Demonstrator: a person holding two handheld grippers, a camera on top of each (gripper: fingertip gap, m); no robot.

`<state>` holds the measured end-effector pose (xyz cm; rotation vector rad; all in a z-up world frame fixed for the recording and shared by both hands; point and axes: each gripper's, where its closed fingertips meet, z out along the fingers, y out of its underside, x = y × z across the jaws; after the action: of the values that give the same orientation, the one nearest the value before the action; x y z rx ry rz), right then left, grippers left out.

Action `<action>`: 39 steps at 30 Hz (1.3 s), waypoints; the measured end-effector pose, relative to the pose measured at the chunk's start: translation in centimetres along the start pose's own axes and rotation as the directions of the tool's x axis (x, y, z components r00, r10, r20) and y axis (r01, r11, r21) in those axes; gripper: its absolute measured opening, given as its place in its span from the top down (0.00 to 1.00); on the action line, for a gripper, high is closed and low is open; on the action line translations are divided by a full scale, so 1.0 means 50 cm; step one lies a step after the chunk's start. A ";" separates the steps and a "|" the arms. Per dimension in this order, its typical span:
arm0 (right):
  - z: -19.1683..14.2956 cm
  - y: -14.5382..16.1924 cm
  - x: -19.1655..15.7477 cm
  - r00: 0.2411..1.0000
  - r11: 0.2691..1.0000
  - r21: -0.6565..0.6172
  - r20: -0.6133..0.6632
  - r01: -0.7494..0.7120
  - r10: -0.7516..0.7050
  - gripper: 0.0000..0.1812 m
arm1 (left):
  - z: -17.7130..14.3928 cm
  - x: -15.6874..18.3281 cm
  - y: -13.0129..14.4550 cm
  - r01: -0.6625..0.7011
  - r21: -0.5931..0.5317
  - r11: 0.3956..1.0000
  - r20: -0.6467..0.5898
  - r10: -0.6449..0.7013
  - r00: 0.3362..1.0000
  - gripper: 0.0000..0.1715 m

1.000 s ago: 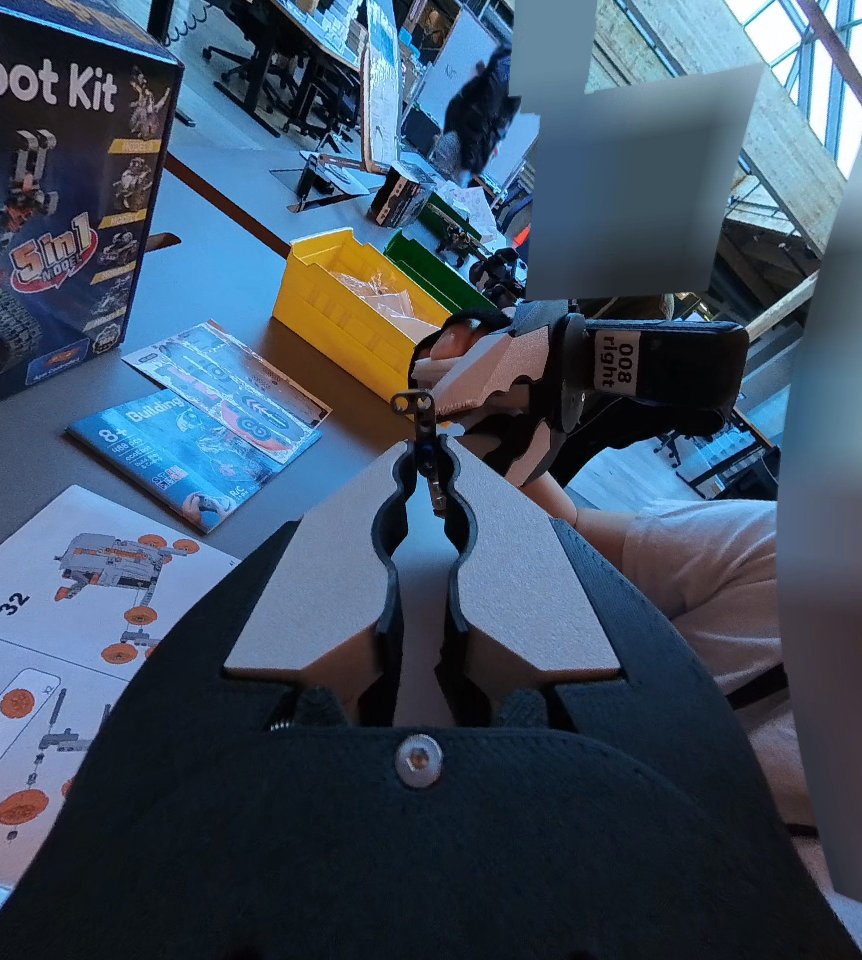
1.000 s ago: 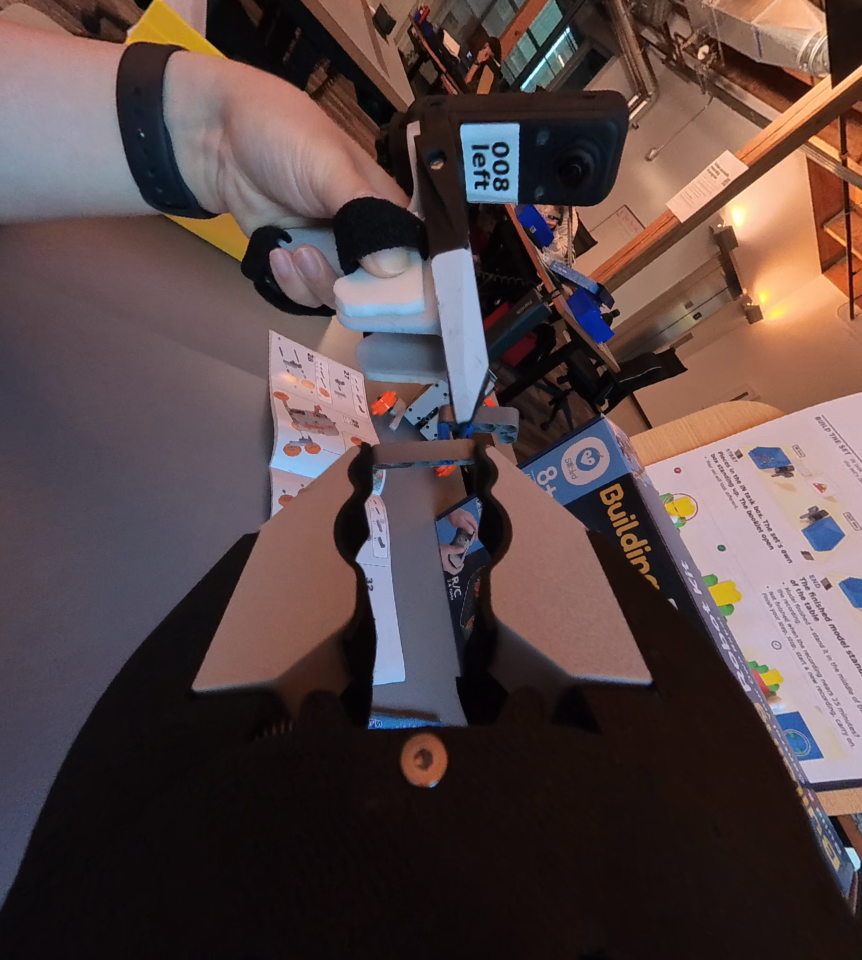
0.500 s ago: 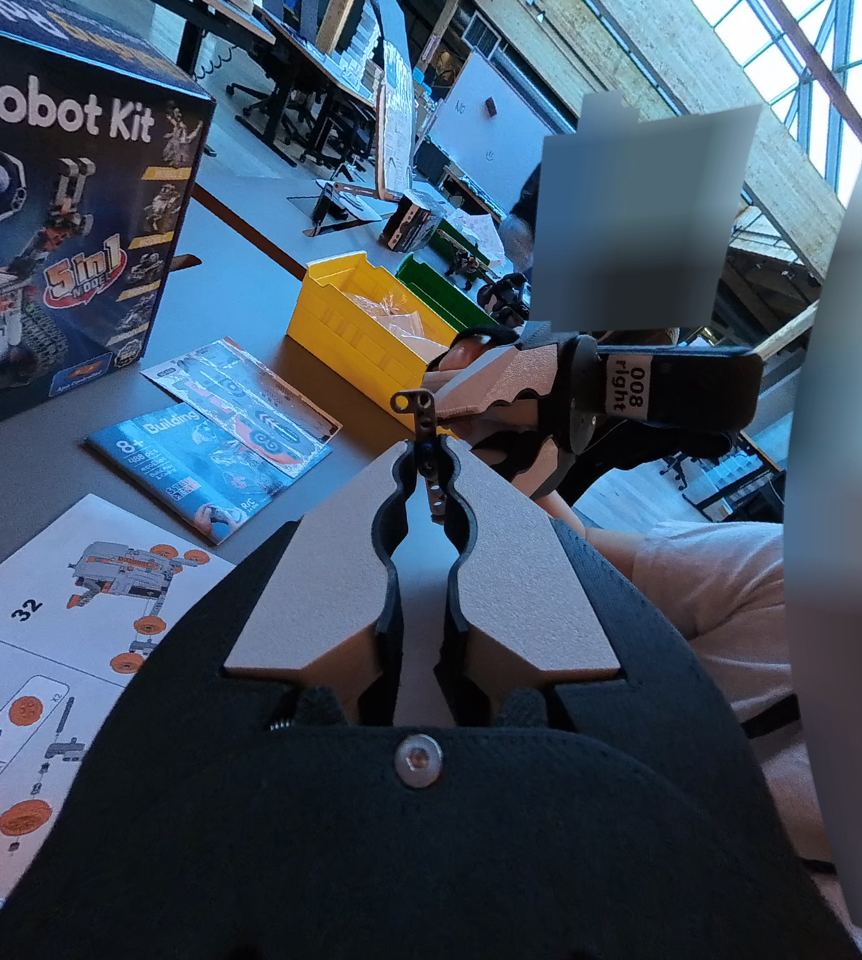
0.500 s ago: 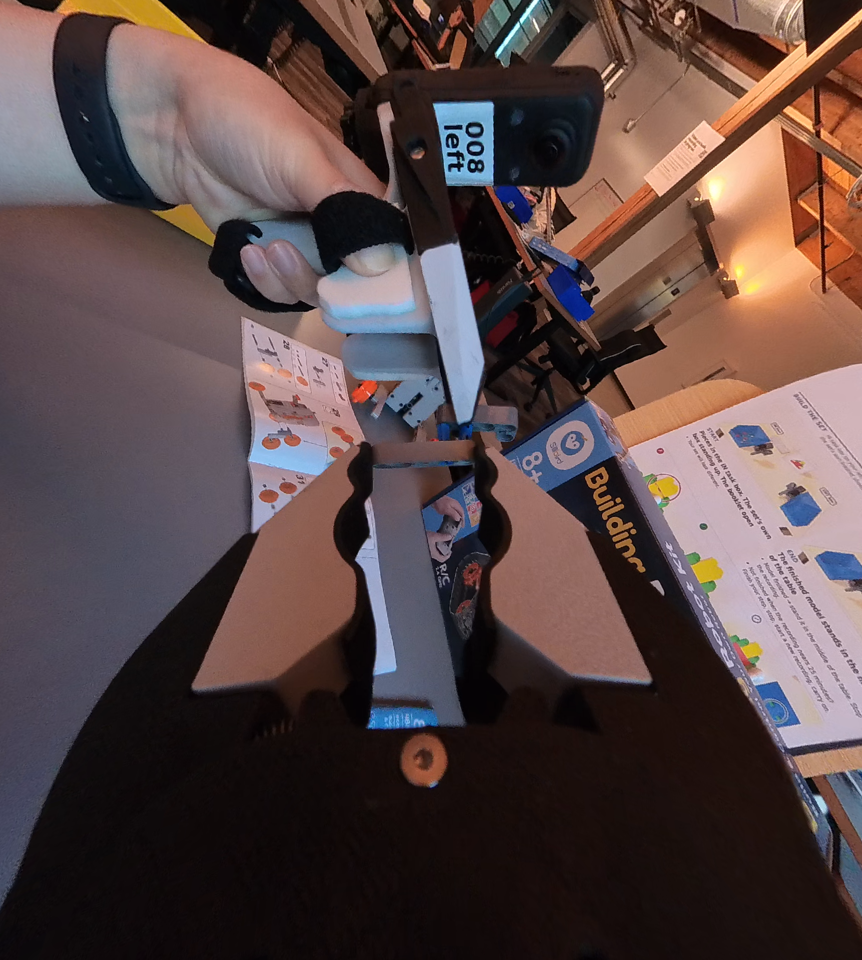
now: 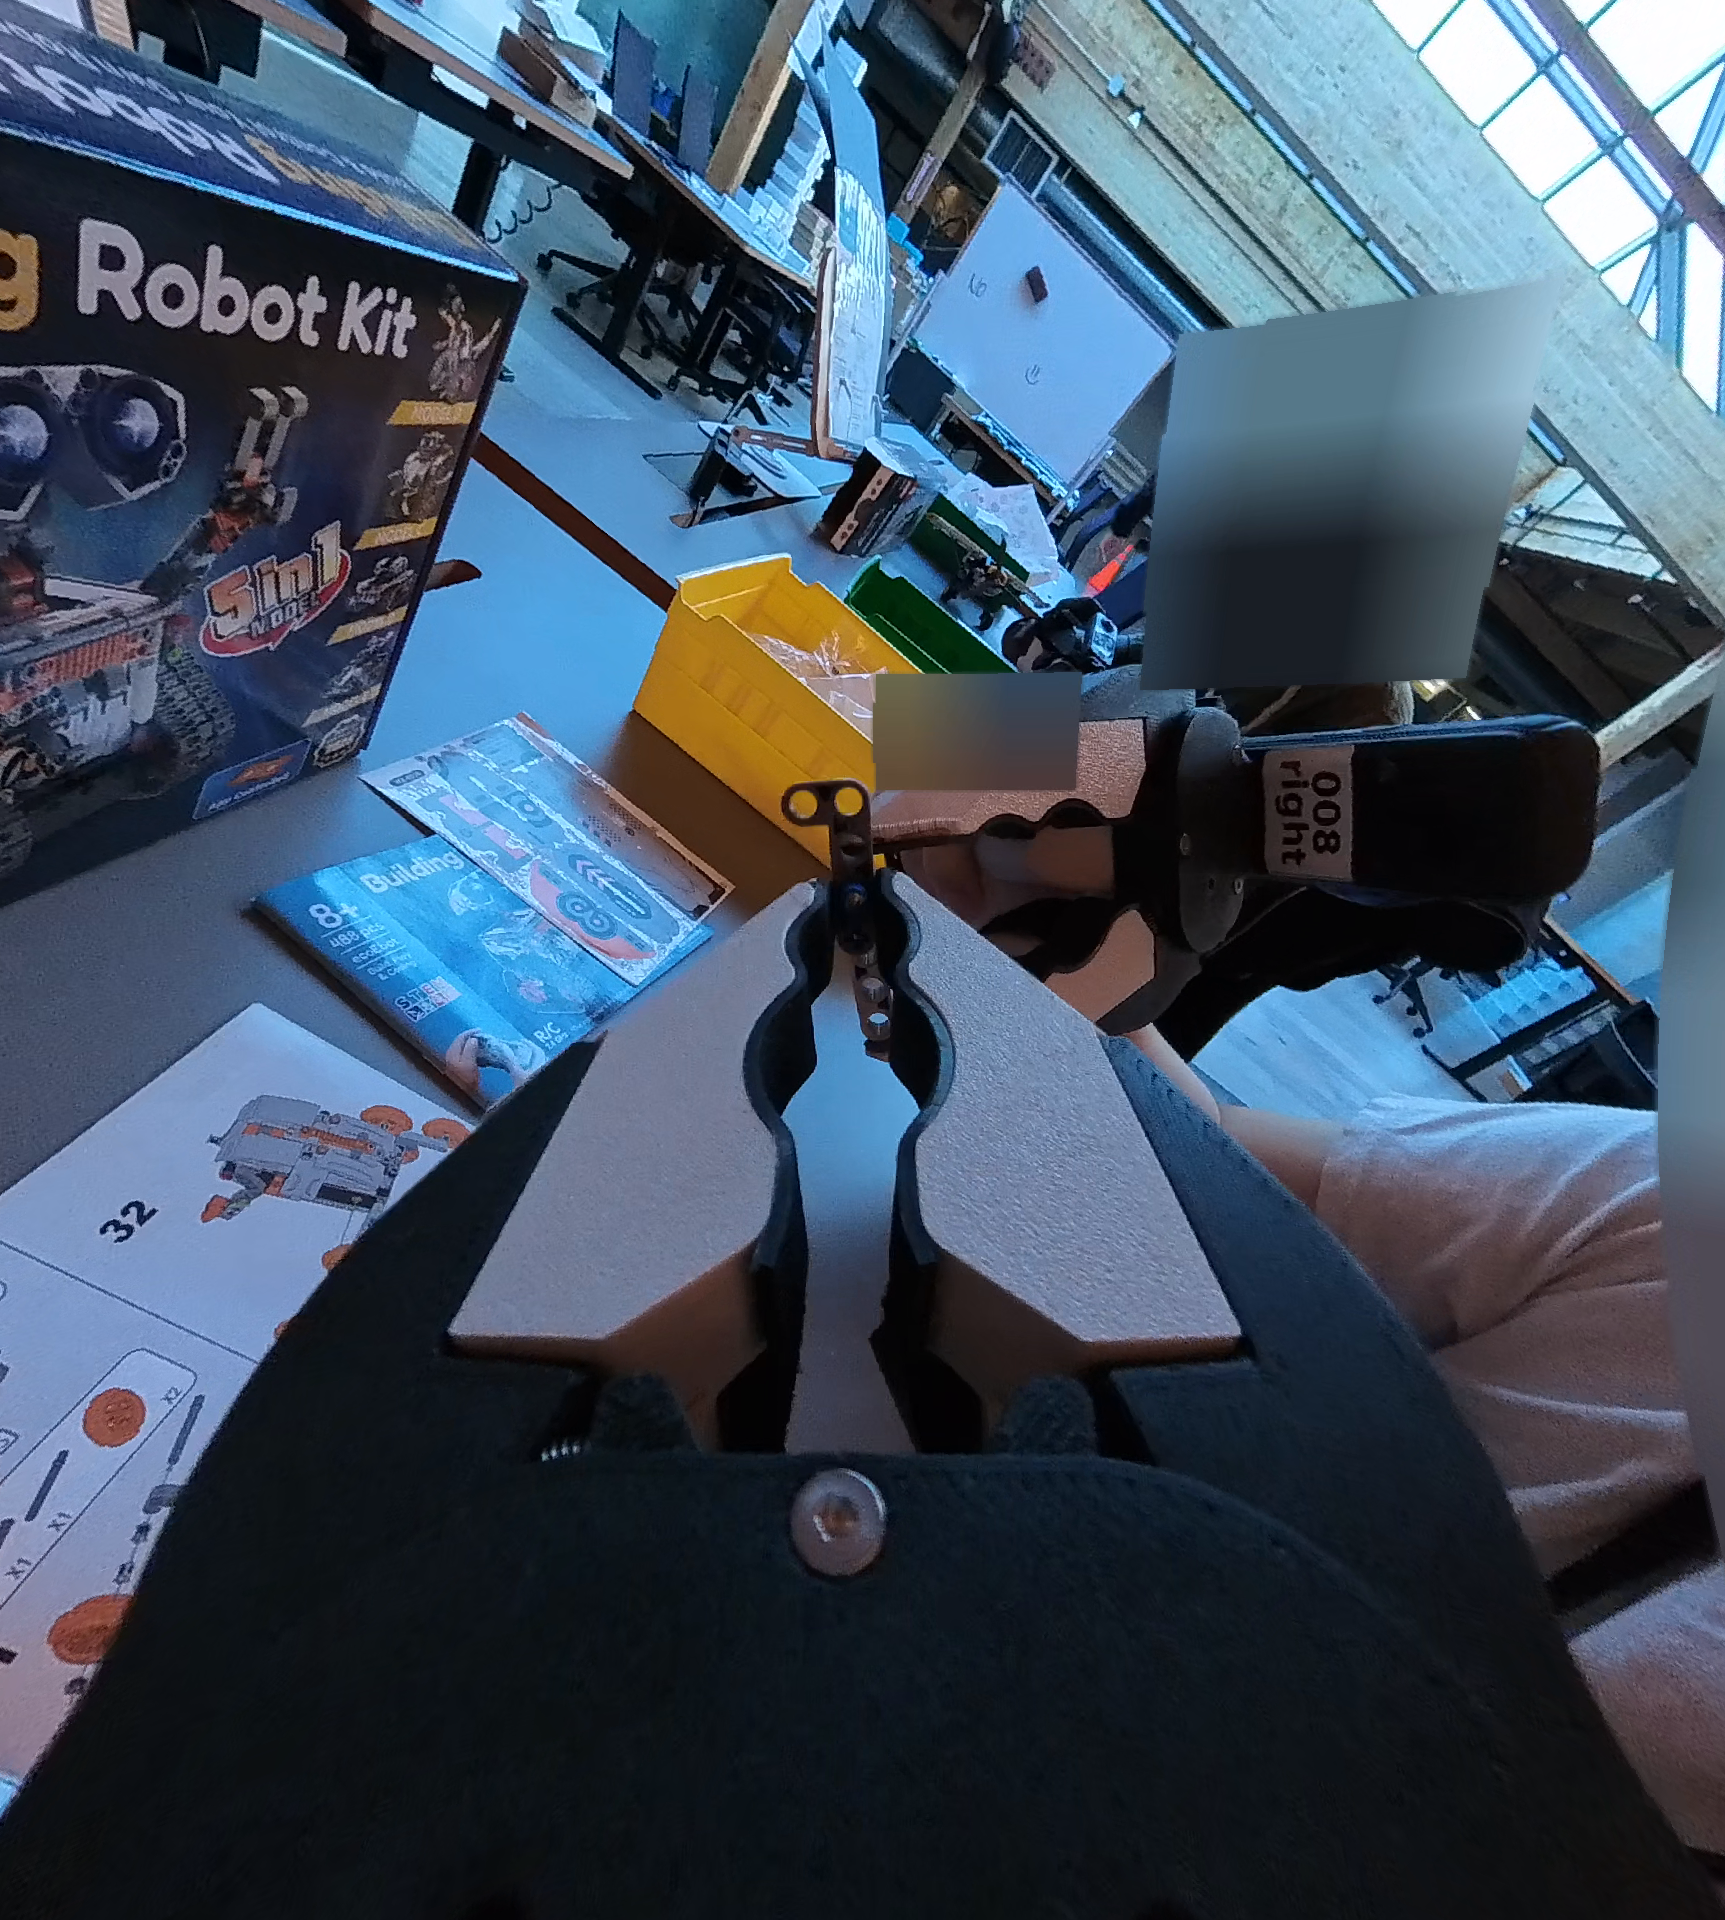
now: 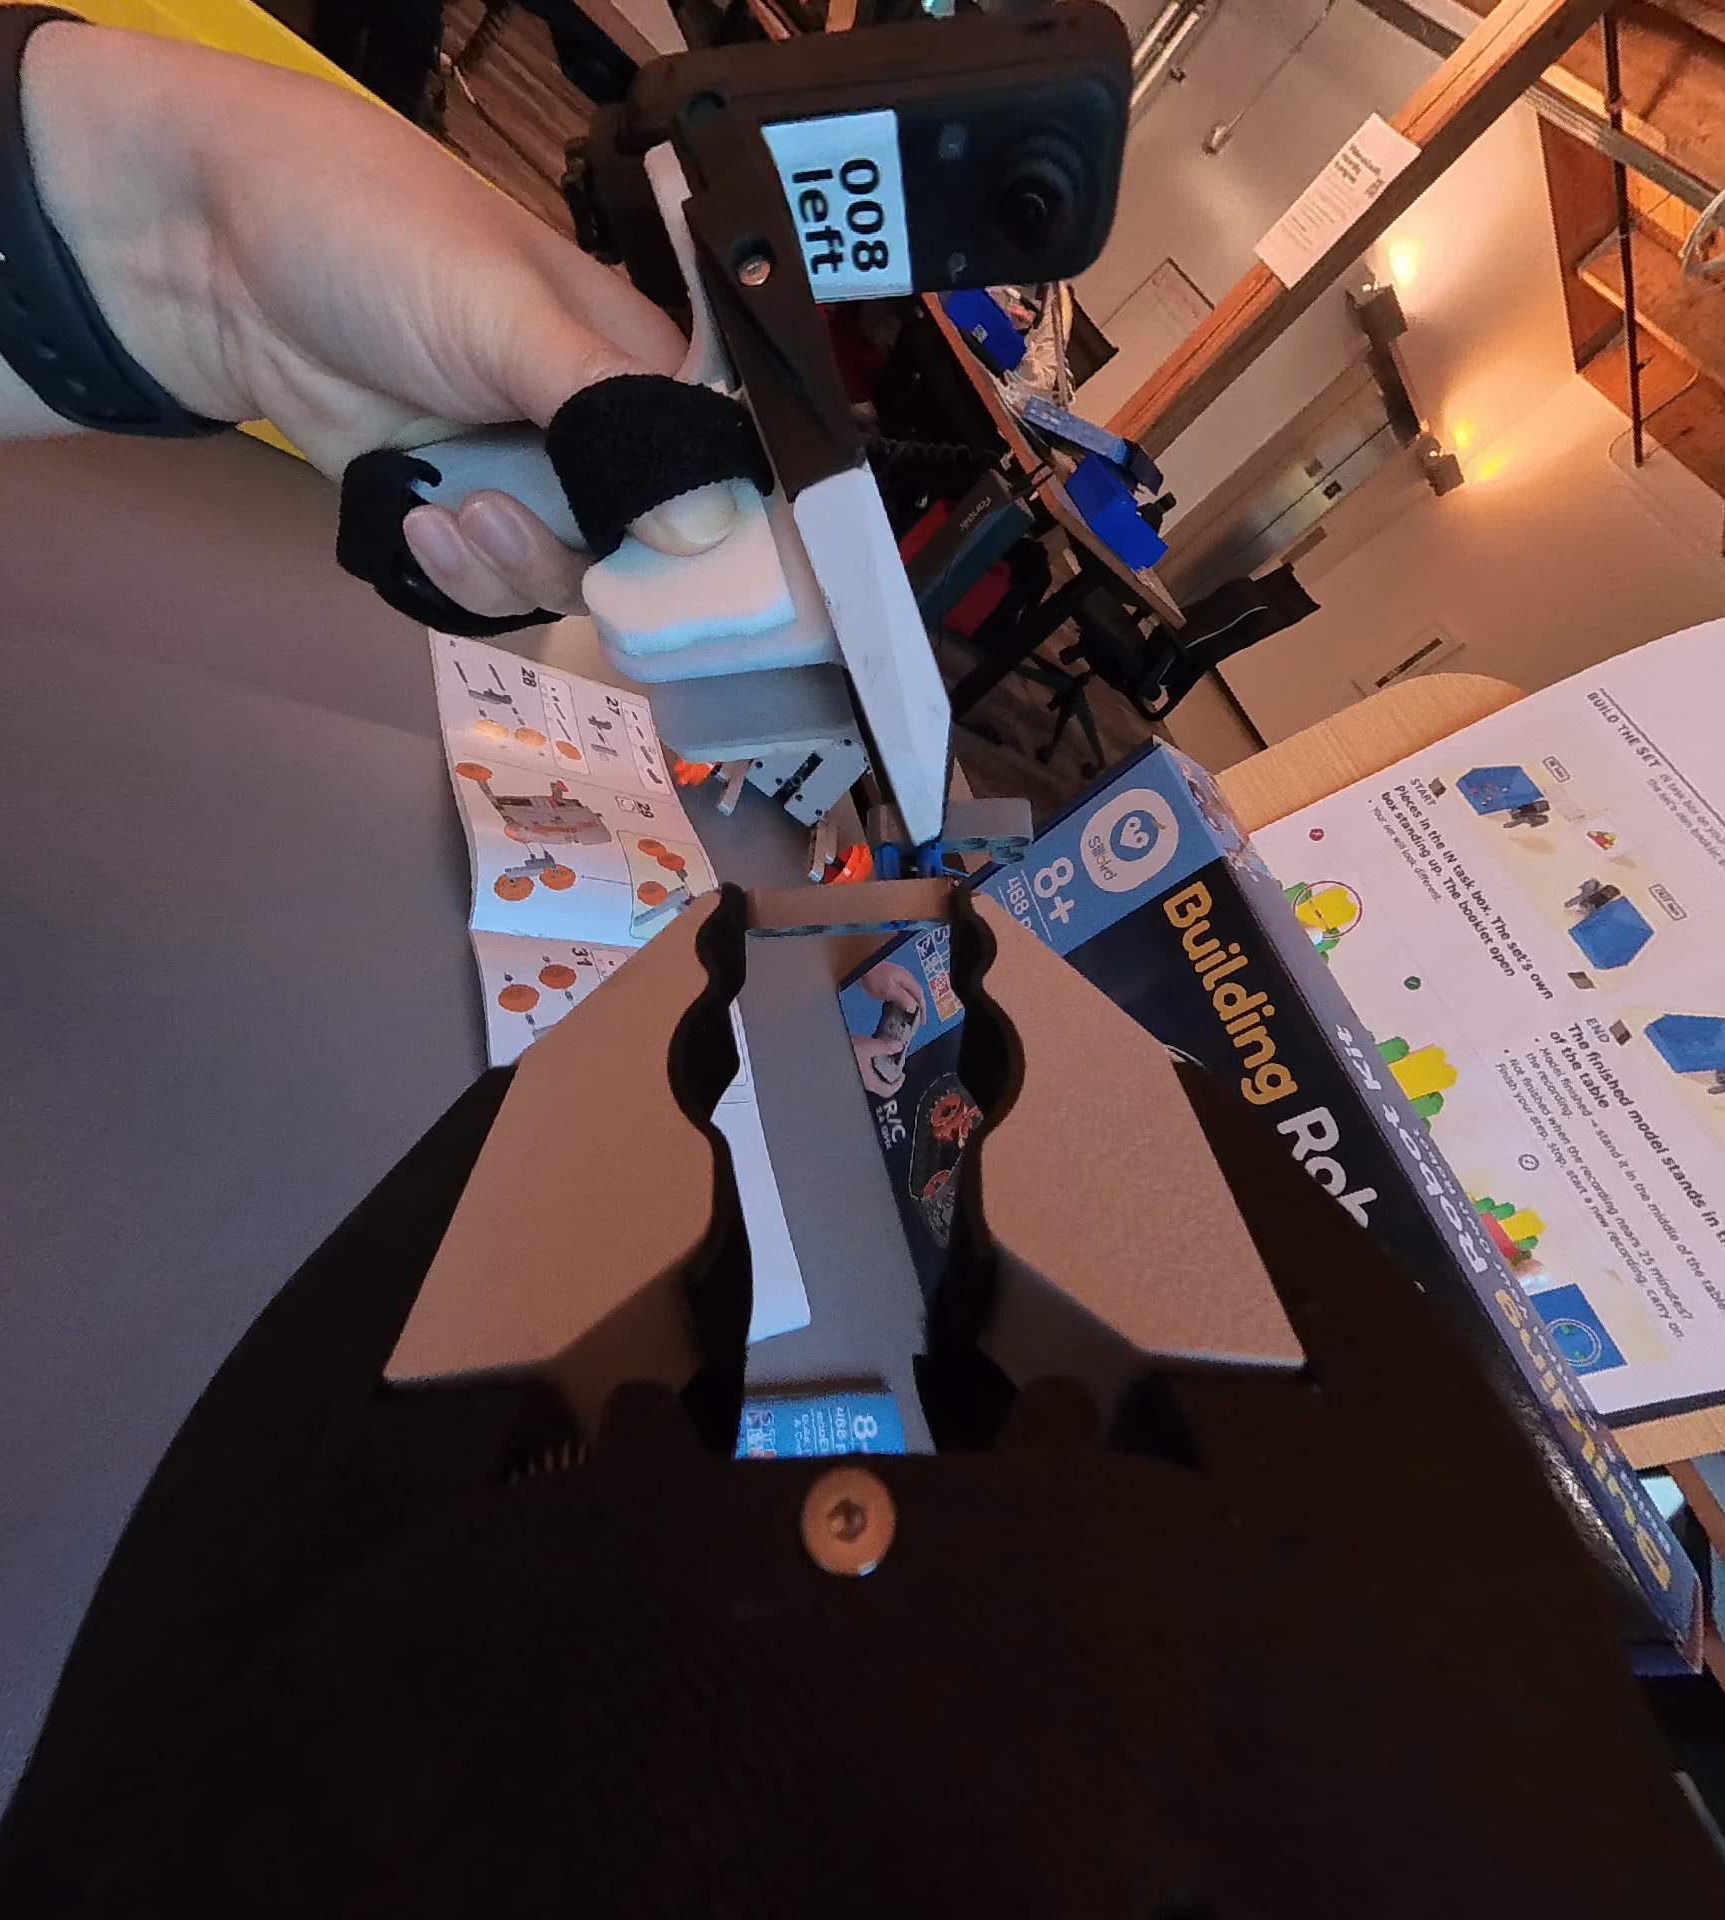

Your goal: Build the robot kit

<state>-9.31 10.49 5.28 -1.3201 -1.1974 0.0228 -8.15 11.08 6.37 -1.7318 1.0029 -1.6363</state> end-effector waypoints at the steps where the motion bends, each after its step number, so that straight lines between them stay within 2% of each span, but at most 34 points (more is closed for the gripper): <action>1: 0.000 -0.001 0.000 1.000 1.000 0.003 0.000 -0.005 0.005 0.79 | 0.000 0.000 -0.001 0.000 0.003 1.000 -0.001 0.000 1.000 0.97; 9: -0.004 -0.013 0.004 1.000 0.998 0.065 -0.024 0.019 -0.017 0.79 | -0.005 0.010 -0.008 0.028 0.022 0.999 -0.041 -0.027 0.999 0.98; 15: -0.005 -0.023 0.019 0.989 0.991 0.099 -0.124 0.088 -0.076 0.80 | -0.007 0.018 -0.025 0.102 0.083 0.991 -0.114 -0.092 0.989 0.98; 19: -0.001 -0.021 0.027 0.982 0.991 0.096 -0.173 0.097 -0.080 0.80 | -0.007 0.013 -0.034 0.103 0.122 0.987 -0.104 -0.090 0.990 0.98; 32: -0.004 -0.005 0.001 0.993 0.991 0.079 -0.062 0.106 -0.101 0.79 | -0.002 0.009 -0.006 0.069 0.022 0.997 -0.059 -0.068 0.996 0.98; 36: -0.013 -0.012 -0.015 0.994 0.987 0.116 -0.006 0.110 -0.110 0.79 | -0.004 0.019 0.007 0.078 -0.030 0.997 -0.091 -0.080 0.993 0.98; 39: -0.008 -0.003 -0.023 0.992 0.988 0.091 0.009 0.128 -0.130 0.79 | -0.004 0.011 0.017 0.061 -0.060 0.996 -0.058 -0.065 0.996 0.98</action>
<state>-9.67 9.44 4.71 -1.1637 -1.2780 -0.0069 -8.49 10.18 6.04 -1.7783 1.0429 -1.7234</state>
